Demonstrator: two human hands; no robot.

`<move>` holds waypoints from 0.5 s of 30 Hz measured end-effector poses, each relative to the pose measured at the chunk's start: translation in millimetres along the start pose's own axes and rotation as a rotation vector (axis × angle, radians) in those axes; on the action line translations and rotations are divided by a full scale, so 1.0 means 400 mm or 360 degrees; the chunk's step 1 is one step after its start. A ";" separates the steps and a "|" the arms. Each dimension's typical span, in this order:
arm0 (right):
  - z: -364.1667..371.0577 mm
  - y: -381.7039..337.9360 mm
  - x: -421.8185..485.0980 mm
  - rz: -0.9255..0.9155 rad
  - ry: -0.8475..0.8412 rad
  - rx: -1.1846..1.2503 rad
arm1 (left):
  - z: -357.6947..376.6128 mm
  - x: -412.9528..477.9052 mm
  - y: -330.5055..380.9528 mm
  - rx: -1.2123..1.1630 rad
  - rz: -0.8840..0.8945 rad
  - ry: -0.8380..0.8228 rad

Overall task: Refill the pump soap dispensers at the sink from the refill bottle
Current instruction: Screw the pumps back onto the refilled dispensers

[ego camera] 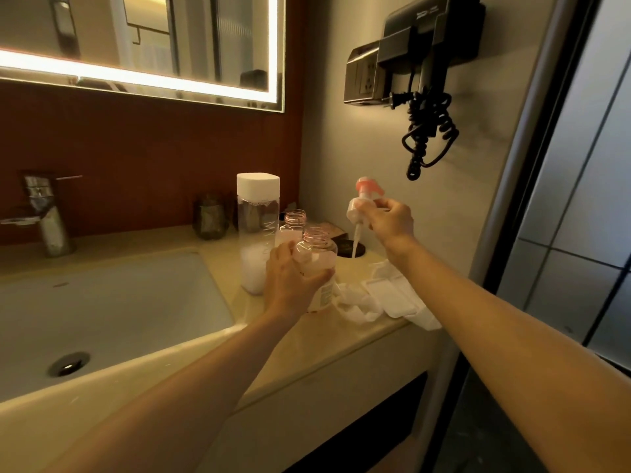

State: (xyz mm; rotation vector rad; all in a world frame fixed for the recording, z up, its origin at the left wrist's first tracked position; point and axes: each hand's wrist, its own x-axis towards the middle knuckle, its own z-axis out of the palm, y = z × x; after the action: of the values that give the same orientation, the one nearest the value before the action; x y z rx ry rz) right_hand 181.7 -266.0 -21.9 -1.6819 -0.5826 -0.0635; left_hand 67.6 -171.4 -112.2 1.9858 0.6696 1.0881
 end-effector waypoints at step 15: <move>0.099 -0.214 -0.123 -0.0410 0.0157 0.0364 | -0.170 -0.097 -0.038 -0.0181 0.0058 -0.0130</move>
State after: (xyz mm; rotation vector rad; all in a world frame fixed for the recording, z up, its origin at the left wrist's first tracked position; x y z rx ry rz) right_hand 93.1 -238.8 29.9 -1.3679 -0.7019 -0.2548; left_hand -11.7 -166.1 -118.9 1.9399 0.5189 1.0379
